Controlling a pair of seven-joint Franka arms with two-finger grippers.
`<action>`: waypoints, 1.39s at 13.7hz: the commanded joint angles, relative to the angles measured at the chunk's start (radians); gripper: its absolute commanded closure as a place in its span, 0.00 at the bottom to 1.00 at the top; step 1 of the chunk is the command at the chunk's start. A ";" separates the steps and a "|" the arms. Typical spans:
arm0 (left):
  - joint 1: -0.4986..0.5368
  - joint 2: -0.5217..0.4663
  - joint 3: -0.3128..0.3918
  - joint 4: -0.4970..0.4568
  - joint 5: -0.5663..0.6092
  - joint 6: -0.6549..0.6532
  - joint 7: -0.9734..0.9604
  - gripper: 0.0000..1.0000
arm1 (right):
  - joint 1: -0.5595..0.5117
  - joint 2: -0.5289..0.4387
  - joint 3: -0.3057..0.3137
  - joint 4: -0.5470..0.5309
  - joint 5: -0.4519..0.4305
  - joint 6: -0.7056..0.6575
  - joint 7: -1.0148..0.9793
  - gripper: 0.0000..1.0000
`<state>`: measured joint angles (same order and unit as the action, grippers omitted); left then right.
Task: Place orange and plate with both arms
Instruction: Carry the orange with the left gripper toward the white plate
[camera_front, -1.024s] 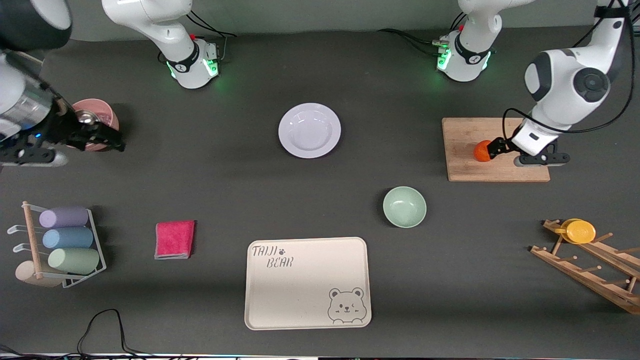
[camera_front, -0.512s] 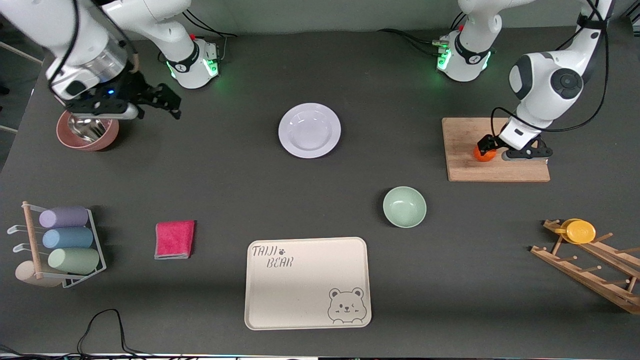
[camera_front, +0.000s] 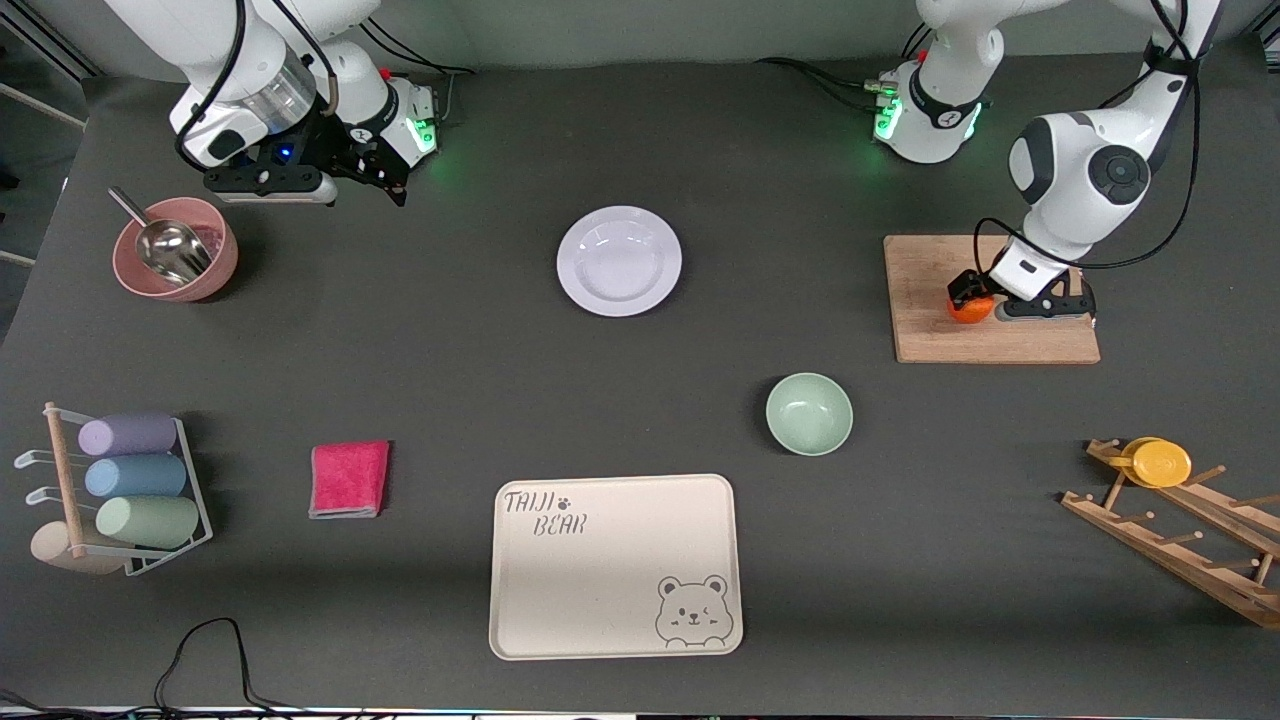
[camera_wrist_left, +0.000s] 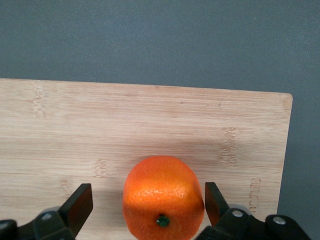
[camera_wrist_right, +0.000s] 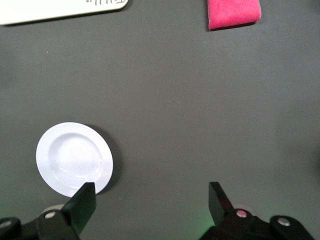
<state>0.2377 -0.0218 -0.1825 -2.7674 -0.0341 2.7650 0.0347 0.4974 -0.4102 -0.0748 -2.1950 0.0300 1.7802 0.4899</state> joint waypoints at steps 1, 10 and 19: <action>0.002 -0.004 -0.003 -0.024 -0.035 0.018 -0.003 0.02 | -0.002 -0.048 -0.029 -0.051 0.062 -0.025 -0.140 0.00; 0.002 -0.013 -0.003 -0.020 -0.036 -0.010 0.013 1.00 | -0.003 -0.073 -0.244 -0.356 0.526 0.181 -0.566 0.00; -0.052 -0.148 -0.011 0.308 -0.090 -0.600 0.005 1.00 | -0.005 0.189 -0.261 -0.505 1.128 0.288 -1.210 0.00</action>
<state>0.2194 -0.1558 -0.1952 -2.5687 -0.0884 2.3006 0.0366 0.4919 -0.3217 -0.3240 -2.7036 1.0489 2.0631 -0.5527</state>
